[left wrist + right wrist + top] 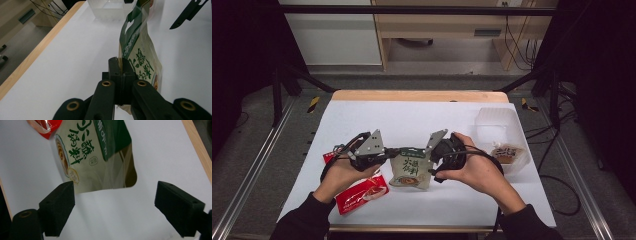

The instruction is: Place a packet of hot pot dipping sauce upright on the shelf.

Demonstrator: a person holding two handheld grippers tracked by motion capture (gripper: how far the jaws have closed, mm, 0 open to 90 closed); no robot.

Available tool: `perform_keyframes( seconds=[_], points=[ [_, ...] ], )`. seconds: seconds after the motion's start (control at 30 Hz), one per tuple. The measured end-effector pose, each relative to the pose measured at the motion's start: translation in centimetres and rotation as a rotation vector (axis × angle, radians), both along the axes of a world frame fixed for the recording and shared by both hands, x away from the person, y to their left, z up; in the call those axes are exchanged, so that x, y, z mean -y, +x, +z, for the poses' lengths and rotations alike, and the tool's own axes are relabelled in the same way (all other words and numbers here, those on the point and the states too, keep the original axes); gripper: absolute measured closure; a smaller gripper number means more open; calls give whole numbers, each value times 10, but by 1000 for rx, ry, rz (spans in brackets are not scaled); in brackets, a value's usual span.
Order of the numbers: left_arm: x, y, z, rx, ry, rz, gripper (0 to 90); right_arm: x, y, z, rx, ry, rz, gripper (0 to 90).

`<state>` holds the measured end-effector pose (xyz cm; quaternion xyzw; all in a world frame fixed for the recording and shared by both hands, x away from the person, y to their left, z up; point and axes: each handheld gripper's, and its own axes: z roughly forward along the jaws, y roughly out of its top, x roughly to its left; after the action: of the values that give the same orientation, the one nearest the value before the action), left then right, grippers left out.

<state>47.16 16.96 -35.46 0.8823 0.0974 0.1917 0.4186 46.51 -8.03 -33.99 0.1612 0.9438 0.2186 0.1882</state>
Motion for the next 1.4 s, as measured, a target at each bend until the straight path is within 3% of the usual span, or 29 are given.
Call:
perform_keyframes(
  seconds=[0.17,0.3,0.47,0.87,1.2,1.4],
  points=[
    [1,-1,0,3,8,-9,900,-1,5,2,-34,9,11,197],
    [1,-1,0,2,9,-13,900,-2,6,5,-34,7,58,242],
    [2,-2,1,2,8,-20,900,-6,10,8,-48,-6,70,301],
    [2,-3,2,-3,10,-30,900,-22,16,2,-111,-36,115,592],
    [-1,-4,4,-13,-3,-37,900,-32,21,-1,-142,-25,143,857],
    [-6,0,2,-42,-21,-49,887,-34,21,0,-148,-29,148,900]
  ],
)
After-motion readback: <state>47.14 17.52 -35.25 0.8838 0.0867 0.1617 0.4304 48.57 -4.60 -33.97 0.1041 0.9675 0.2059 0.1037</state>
